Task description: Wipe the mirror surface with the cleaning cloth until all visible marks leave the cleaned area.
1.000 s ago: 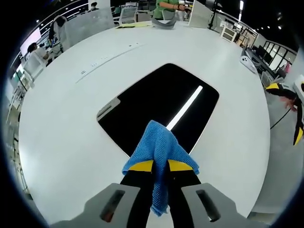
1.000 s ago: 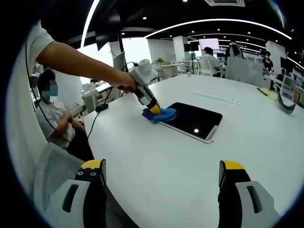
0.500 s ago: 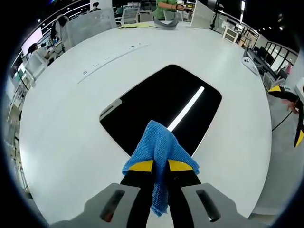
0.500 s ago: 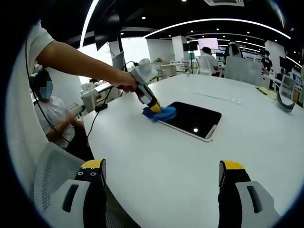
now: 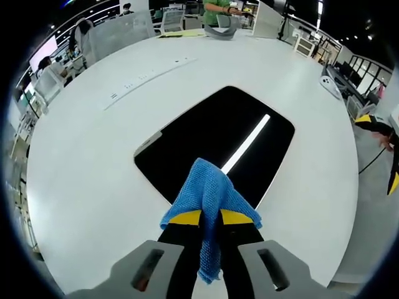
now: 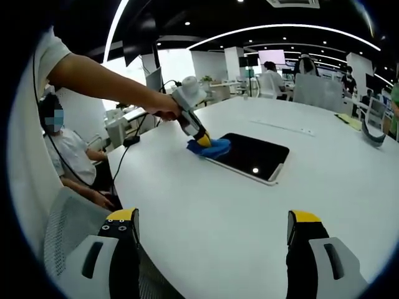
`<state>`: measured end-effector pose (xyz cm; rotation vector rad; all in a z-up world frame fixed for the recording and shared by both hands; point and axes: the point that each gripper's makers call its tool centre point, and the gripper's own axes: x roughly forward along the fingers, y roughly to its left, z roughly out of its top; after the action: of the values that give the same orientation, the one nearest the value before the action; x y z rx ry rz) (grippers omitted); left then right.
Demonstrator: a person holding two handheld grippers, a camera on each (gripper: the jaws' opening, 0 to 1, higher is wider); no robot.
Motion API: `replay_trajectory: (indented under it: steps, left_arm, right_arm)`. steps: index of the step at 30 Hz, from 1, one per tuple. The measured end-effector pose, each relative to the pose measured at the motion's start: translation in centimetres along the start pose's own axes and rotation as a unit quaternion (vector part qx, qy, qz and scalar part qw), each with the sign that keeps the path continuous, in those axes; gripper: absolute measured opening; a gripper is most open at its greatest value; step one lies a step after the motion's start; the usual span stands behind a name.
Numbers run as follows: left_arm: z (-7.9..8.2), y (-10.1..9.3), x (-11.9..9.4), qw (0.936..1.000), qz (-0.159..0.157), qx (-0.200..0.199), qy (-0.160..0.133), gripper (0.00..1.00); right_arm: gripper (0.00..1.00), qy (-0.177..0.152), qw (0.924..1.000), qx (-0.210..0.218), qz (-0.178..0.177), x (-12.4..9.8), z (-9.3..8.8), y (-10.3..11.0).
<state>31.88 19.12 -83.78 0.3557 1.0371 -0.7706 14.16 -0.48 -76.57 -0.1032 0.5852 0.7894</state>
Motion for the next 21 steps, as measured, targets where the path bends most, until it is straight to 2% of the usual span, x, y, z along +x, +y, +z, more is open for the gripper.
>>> replay_trajectory:
  steps: [21]
  left_arm:
    - [0.48,0.81,0.15,1.0000,0.005,-0.002,-0.001,0.08]
  right_arm:
    - [0.99,0.000,1.0000,0.004,-0.002,0.15,0.17,-0.03]
